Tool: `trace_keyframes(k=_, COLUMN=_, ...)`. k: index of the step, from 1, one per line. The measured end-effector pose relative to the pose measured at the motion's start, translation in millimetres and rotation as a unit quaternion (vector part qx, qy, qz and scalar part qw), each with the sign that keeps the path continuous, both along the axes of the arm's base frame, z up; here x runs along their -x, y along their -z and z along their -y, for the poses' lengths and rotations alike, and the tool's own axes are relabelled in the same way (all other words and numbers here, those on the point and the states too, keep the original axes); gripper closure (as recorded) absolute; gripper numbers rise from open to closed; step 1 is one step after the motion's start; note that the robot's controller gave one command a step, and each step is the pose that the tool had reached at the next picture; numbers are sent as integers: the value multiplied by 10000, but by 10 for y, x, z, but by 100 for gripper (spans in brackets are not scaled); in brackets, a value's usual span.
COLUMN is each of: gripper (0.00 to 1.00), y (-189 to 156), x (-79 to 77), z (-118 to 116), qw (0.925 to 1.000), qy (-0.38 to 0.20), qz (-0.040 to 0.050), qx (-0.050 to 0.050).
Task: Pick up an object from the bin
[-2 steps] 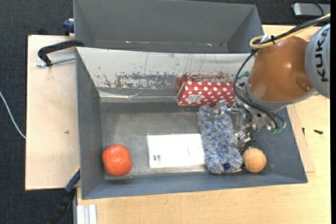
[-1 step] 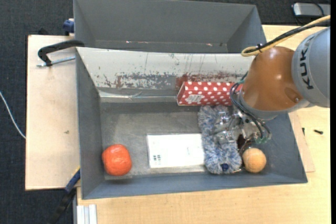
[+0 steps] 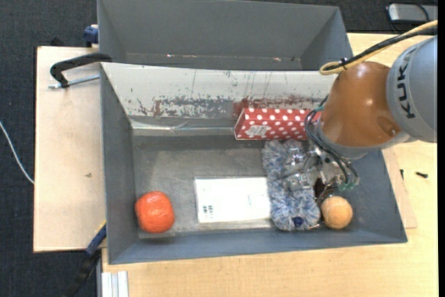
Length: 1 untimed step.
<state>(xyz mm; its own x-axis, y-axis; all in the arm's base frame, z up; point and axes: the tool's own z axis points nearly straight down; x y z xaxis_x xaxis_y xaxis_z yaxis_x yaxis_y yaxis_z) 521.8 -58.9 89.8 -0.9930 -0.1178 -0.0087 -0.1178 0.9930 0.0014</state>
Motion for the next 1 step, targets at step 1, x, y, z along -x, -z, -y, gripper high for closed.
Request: trace_keyframes(k=1, gripper=100, y=-2003, x=119, z=-63, qw=10000, qy=10, qz=-2, qx=13)
